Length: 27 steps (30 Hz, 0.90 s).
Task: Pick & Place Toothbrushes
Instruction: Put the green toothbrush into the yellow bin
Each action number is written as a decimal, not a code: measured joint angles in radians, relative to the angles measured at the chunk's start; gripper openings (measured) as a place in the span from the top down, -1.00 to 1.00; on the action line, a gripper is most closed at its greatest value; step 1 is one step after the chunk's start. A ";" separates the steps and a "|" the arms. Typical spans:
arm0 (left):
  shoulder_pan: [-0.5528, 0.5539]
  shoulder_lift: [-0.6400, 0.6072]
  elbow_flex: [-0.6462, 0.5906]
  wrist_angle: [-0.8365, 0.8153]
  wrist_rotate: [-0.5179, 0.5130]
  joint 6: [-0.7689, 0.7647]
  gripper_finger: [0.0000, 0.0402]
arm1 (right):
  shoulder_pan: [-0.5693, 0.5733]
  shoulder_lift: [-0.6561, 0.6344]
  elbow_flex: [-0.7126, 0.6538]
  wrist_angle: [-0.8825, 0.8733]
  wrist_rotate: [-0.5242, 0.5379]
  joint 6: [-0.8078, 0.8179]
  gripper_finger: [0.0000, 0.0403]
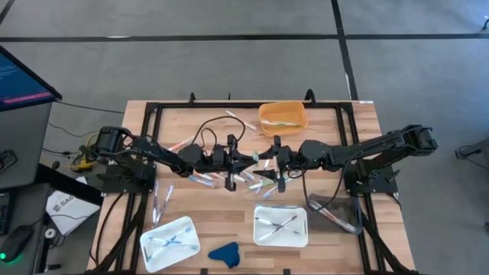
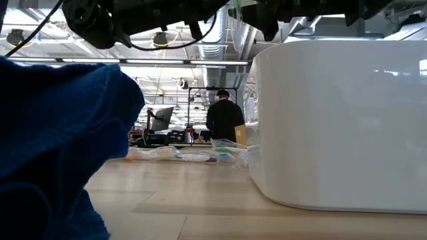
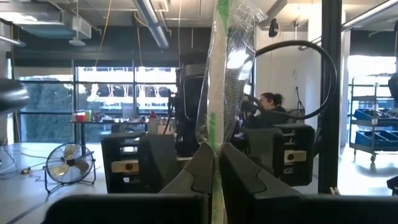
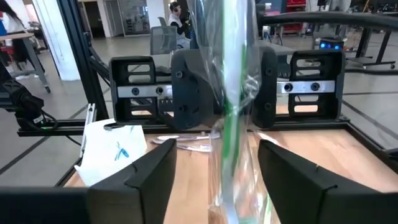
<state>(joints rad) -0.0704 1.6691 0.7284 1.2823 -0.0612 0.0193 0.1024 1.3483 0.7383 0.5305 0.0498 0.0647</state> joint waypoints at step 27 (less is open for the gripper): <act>0.004 0.000 -0.001 -0.027 0.035 -0.060 0.62 | -0.022 -0.008 0.001 -0.065 -0.004 0.063 0.95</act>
<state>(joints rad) -0.0668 1.6691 0.7277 1.2552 -0.0267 -0.0406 0.0804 1.3403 0.7393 0.4655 0.0461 0.1281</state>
